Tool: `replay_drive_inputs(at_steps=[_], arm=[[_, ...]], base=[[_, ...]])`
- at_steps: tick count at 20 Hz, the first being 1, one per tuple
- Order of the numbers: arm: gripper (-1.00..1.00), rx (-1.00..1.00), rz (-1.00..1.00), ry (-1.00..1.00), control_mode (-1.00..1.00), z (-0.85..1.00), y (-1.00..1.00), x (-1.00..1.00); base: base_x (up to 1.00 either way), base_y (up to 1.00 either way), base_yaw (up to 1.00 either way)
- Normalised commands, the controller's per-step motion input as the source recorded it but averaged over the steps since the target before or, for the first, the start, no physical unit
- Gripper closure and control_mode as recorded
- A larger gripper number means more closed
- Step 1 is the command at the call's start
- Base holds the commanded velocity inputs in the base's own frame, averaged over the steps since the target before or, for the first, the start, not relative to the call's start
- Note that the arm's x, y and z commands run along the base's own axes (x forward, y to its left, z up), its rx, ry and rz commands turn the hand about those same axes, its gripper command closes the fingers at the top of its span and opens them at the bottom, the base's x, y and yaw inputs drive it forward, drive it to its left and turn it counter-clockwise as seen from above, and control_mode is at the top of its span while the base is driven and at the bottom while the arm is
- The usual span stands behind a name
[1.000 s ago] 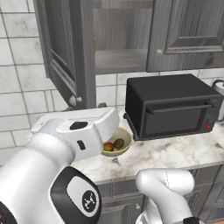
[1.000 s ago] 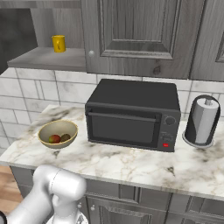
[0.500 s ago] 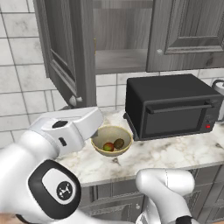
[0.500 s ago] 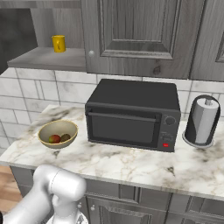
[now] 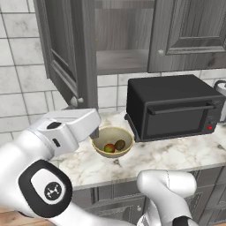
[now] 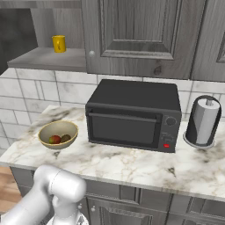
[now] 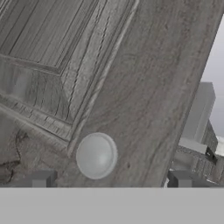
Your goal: Open the cabinet. Pick the mango and kiwi from the cabinet and place them into the bowl. Then close the cabinet.
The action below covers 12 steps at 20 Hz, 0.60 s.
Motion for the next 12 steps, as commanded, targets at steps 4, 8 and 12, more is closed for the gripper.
replay_drive_inputs(at_steps=[4,8,12], arm=[[-1.00,-0.04,-0.08,-0.02,-1.00,0.00,-0.09,0.15],[-1.00,-0.03,-0.07,-0.03,-1.00,0.00,-0.19,0.18],[-1.00,-0.02,-0.06,-0.04,-1.00,0.00,-0.26,0.19]], base=[[0.00,0.00,0.00],[0.00,0.00,0.00],[0.00,0.00,0.00]])
